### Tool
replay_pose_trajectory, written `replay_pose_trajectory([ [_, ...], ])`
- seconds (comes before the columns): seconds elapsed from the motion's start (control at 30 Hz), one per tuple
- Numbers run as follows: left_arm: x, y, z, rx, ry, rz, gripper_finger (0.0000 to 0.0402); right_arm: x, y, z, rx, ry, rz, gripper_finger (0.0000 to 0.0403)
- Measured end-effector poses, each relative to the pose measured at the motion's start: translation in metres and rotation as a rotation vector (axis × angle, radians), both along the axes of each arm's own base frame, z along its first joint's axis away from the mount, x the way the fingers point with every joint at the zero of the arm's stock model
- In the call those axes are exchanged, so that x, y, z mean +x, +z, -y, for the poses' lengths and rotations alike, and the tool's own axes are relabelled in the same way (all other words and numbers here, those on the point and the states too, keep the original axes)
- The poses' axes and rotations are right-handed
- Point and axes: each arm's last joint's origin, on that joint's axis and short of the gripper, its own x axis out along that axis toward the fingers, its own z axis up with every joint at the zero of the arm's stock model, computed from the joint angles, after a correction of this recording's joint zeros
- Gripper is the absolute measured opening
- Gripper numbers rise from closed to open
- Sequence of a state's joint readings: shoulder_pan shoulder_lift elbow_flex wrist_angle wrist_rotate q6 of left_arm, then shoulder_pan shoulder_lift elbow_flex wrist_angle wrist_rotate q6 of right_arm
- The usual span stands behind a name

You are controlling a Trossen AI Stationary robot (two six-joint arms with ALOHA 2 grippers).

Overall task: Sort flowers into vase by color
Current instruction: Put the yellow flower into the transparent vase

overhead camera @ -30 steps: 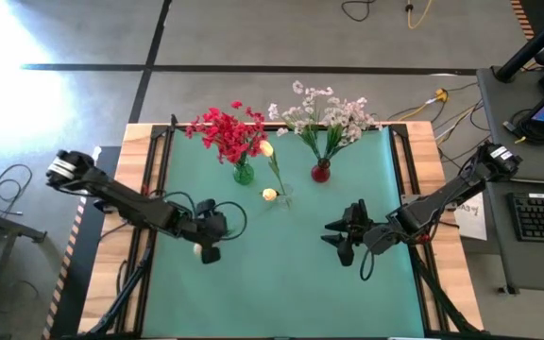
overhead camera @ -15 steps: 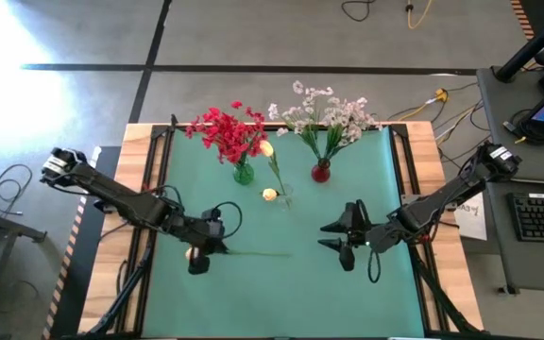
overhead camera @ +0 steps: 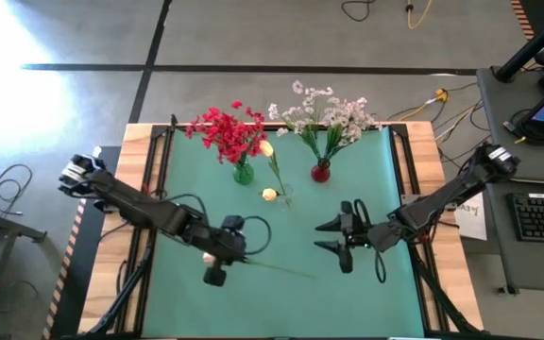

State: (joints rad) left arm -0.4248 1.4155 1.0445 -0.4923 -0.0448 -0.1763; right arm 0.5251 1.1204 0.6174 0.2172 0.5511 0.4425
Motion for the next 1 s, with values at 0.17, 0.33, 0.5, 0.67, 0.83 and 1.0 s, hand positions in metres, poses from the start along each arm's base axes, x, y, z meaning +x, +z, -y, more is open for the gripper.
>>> replay_pose_trajectory([
  [0.17, 0.024, -0.007, 0.008, 0.129, -0.016, 0.01, 0.0001, 0.01, -0.005, -0.006, -0.049, 0.022, -0.017, 0.0223],
  [0.33, 0.042, -0.003, 0.015, 0.196, -0.04, 0.036, 0.0001, 0.031, 0.0, -0.019, -0.094, 0.059, -0.033, 0.0255],
  [0.5, 0.054, 0.001, 0.02, 0.24, -0.075, 0.017, 0.0001, 0.051, 0.007, -0.03, -0.099, 0.083, -0.063, 0.0262],
  [0.67, 0.06, 0.006, 0.023, 0.261, -0.095, 0.013, 0.0001, 0.067, 0.008, -0.038, -0.092, 0.069, -0.144, 0.025],
  [0.83, 0.062, 0.01, 0.022, 0.312, -0.079, 0.033, 0.0001, 0.088, 0.006, -0.05, -0.094, 0.105, -0.197, 0.0243],
  [1.0, 0.064, 0.014, 0.021, 0.341, -0.071, 0.048, 0.0001, 0.11, 0.003, -0.056, -0.093, 0.079, -0.261, 0.0242],
])
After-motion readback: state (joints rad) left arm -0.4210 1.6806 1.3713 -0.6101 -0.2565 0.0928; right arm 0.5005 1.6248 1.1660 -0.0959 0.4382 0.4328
